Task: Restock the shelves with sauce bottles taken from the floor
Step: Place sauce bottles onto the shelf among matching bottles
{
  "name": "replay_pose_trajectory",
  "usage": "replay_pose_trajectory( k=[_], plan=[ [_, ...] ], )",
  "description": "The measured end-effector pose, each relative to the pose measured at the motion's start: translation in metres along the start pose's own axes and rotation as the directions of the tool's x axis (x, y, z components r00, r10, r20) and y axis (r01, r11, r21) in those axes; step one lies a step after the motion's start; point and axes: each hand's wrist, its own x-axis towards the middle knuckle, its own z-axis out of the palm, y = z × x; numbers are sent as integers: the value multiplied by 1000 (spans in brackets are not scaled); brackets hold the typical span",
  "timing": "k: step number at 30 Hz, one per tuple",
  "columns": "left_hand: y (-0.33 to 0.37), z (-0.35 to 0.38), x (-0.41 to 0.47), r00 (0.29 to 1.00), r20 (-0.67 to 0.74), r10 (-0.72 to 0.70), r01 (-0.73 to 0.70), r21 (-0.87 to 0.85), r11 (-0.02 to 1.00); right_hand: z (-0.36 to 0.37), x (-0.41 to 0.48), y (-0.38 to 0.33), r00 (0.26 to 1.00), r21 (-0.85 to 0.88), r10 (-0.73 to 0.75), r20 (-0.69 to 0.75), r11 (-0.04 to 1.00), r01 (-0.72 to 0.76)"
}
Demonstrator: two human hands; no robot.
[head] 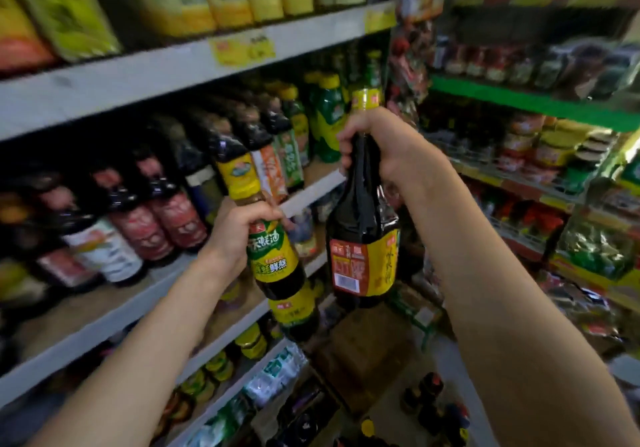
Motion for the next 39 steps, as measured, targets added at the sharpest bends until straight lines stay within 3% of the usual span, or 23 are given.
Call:
replay_pose_trajectory(
  k=[5, 8, 13, 17, 21, 28, 39],
  plan=[
    [90, -103, -49, 993, 110, -45, 59, -126, 990, 139, -24, -18, 987, -54, -108, 119, 992, 115],
    [136, -159, -86, 989, 129, -66, 73, -55, 996, 215, -39, -12, 979, -73, -116, 167, 989, 129],
    [197, -227, -153, 985, -123, -124, 131, 48, 990, 328, -67, 0, 966, -121, -167, 198, 974, 193],
    [231, -260, -196, 959, -282, -28, 69, 134, 989, 392, -84, 0, 949, -142, -209, 235, 959, 246],
    [249, -284, -226, 907, -415, 75, 1, 180, 984, 435, -99, 6, 930, -166, -221, 294, 946, 277],
    [249, -308, -251, 782, -614, 107, 23, 201, 979, 471, -113, 10, 904, -111, -206, 374, 958, 264],
    [253, -308, -281, 635, -761, 132, 24, 190, 981, 487, -135, 1, 865, -82, -212, 455, 957, 278]
  ],
)
